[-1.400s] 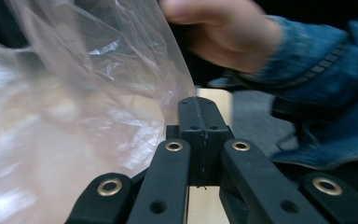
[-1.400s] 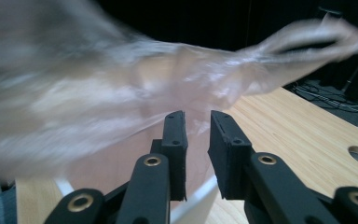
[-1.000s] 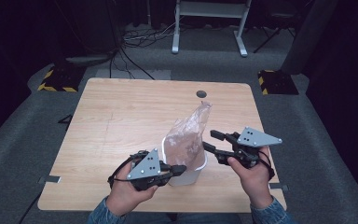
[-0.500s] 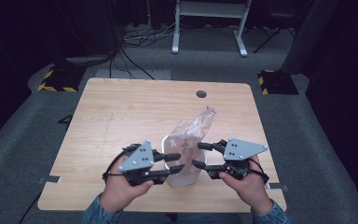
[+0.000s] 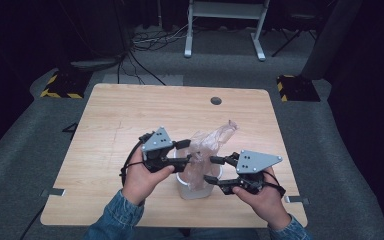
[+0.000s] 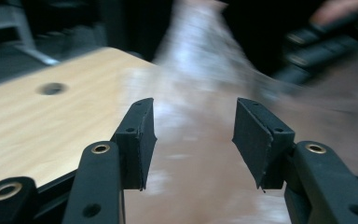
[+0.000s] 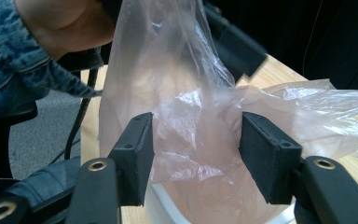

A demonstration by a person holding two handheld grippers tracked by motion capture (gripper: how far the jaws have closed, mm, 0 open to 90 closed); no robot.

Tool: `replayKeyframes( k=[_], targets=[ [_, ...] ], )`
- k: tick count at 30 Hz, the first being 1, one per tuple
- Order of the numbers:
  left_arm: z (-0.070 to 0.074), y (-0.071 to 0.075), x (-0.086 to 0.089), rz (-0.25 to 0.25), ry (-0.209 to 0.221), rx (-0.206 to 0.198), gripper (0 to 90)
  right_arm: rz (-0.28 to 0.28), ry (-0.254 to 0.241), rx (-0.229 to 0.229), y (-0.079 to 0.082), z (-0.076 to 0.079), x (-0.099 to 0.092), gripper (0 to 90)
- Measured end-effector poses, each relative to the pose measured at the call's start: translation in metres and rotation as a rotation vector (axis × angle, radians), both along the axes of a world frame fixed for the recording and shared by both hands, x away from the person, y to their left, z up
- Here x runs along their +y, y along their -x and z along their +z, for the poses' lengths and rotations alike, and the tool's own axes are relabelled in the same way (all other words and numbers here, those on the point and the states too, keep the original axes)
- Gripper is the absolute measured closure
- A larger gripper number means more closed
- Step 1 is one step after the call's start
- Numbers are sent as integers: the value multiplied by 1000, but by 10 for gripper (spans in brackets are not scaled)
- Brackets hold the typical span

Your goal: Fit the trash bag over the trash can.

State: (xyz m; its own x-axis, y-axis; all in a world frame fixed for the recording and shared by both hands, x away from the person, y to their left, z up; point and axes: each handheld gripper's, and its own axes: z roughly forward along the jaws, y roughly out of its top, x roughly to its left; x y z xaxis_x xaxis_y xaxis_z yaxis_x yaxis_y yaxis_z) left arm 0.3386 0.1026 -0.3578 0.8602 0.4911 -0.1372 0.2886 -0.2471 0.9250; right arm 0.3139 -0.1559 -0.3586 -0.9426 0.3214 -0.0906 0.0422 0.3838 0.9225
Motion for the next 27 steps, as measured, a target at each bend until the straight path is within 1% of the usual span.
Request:
replayKeyframes(
  k=[2,5,6,7,8,9,10,11,12,13,14,15,17,18,20,21,22,23,24,25,26,27],
  targets=[
    [-1,3,-6,-47,-7,-3,477,-4,2,-5,-1,1,-1,424],
    [-1,6,-10,-97,-7,6,482,3,2,-1,-4,0,-1,377],
    [-1,6,-11,-111,-16,3,487,11,-5,3,-4,0,-1,370],
    [-2,6,-13,-114,-21,2,499,23,-15,6,-5,-1,-1,364],
    [-2,5,-14,-118,-28,-4,523,38,-24,10,-5,-1,0,363],
    [-3,6,-15,-129,-25,0,562,53,-29,15,-5,-1,0,361],
    [-3,6,-16,-145,-29,-4,612,68,-33,16,-5,-2,1,360],
    [-3,8,-17,-160,-30,-4,703,79,-35,16,-5,-2,1,361],
    [-3,9,-17,-157,-36,-16,739,82,-34,15,-5,-2,1,370],
    [-2,10,-16,-151,-56,-33,773,80,-33,12,-5,-2,1,389],
    [-2,11,-15,-145,-67,-39,828,82,-36,16,-5,-2,0,406],
    [-1,11,-13,-145,-62,-41,872,77,-40,22,-5,-1,-1,420],
    [0,12,-10,-142,-63,-55,900,70,-45,27,-6,0,-4,491],
    [0,12,-10,-137,-63,-63,900,70,-53,35,-6,1,-5,527],
    [1,13,-10,-135,-76,-78,900,62,-68,46,-6,2,-7,548],
    [1,14,-11,-127,-70,-79,900,62,-76,49,-7,2,-8,599],
    [1,15,-10,-117,-76,-91,900,58,-76,50,-6,3,-9,695],
    [2,16,-9,-108,-75,-96,900,46,-68,49,-6,4,-11,752],
    [3,17,-4,-84,-86,-113,900,41,-69,48,-6,4,-12,803],
    [3,17,-4,-84,-86,-113,900,41,-69,48,-6,4,-12,803],
    [4,18,1,-69,-86,-124,900,19,-69,44,-5,4,-17,872],
    [4,19,3,-63,-82,-122,900,6,-73,42,-5,5,-20,883]
  ],
)
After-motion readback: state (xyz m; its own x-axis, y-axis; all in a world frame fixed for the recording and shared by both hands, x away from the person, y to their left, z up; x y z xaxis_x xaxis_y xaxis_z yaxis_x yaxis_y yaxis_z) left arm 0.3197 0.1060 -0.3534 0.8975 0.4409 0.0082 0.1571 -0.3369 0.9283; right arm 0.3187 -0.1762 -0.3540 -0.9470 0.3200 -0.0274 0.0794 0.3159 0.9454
